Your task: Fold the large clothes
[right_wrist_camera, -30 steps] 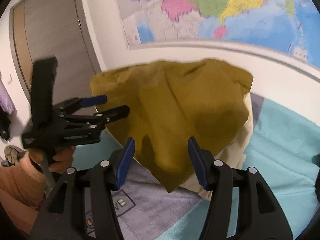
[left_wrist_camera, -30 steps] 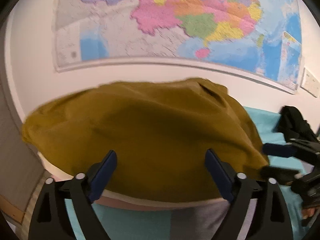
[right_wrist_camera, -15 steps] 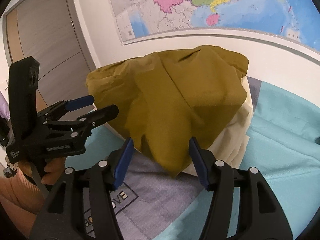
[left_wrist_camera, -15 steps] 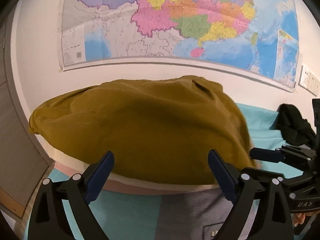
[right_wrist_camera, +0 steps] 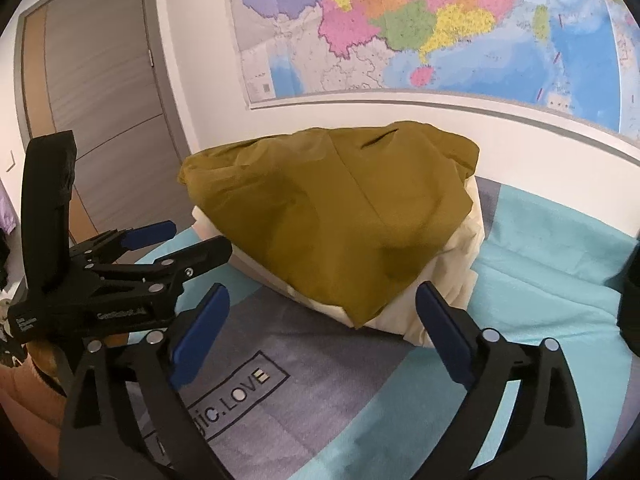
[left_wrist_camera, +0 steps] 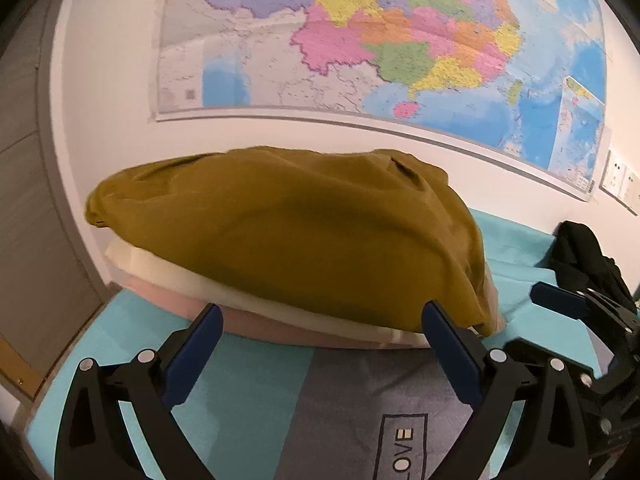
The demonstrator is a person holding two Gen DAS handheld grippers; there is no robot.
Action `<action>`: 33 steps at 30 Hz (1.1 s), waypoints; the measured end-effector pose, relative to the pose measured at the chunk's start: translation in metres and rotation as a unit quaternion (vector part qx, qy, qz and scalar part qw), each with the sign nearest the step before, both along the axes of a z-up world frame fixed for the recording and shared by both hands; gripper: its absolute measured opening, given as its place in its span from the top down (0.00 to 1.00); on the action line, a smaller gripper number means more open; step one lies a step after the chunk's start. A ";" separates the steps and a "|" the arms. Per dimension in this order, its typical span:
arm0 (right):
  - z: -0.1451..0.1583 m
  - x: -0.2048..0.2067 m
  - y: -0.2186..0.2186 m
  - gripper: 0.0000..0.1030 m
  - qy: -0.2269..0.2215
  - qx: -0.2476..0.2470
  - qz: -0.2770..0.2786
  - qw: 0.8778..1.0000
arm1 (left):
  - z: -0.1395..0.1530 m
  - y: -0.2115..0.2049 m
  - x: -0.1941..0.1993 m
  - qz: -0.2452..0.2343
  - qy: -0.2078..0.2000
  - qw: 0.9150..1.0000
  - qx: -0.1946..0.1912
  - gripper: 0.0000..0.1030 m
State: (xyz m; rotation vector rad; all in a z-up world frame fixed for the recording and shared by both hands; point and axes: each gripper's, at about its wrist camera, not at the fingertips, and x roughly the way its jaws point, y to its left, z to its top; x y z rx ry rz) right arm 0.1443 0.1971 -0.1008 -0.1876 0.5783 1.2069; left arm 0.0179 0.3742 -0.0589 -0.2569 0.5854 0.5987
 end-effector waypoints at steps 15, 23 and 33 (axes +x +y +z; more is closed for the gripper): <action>-0.003 -0.026 -0.025 0.05 -0.015 0.004 -0.013 1.000 | 0.002 -0.010 -0.027 0.038 -0.006 0.999 -0.011 0.07; 0.000 -0.045 -0.039 0.05 -0.028 0.009 -0.011 1.000 | 0.007 -0.027 -0.037 0.028 -0.005 1.000 -0.004 0.07; 0.000 -0.056 -0.049 0.05 -0.032 0.011 -0.007 0.999 | 0.011 -0.044 -0.045 0.020 -0.007 1.000 0.005 0.07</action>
